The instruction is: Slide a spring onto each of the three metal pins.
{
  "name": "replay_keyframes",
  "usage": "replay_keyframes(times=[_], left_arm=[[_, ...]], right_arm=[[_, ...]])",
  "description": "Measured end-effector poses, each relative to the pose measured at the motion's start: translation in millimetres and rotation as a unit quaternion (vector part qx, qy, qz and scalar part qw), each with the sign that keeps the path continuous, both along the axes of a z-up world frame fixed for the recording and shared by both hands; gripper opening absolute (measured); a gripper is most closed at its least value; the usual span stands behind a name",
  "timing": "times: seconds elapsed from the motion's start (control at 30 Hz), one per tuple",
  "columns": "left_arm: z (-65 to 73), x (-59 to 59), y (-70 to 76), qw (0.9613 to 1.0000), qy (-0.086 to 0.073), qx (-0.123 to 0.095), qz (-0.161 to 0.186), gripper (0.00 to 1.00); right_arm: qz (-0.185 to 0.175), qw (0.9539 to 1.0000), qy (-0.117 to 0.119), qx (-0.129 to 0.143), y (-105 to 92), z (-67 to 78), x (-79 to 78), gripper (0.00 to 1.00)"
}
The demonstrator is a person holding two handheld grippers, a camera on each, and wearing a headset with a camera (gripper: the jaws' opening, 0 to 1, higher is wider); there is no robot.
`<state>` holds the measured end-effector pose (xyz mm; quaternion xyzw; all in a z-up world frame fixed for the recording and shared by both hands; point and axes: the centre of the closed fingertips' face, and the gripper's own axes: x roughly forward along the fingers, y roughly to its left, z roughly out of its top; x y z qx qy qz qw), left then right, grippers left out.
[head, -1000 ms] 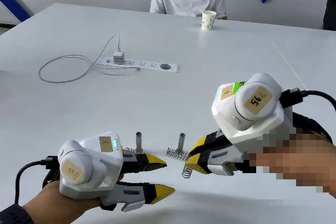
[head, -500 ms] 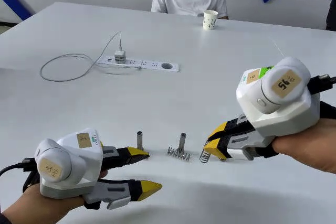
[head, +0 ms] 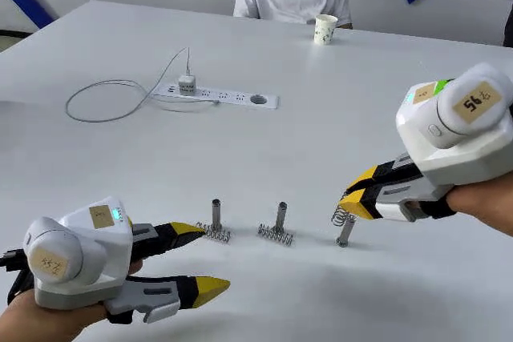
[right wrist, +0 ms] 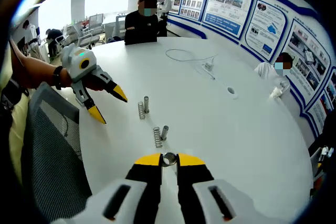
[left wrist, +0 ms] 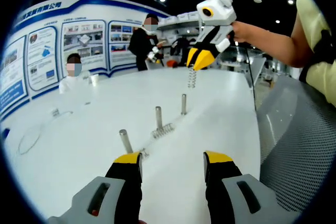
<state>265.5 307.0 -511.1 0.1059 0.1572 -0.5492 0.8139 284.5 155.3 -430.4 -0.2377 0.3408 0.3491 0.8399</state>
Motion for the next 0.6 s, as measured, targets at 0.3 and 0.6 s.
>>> replay_keyframes(times=[0.3,0.6], left_arm=[[-0.2,2.1,8.5,0.9998,0.004,-0.003,0.017,0.50],[-2.6,-0.8,9.7,0.9998,0.008,-0.002,0.019,0.51]], right_arm=[[-0.019,0.9996,-0.003,-0.020,-17.1,-3.0,10.6,0.11],[-0.027,0.9990,0.011,-0.034,-24.6,-20.6,18.6,0.11]])
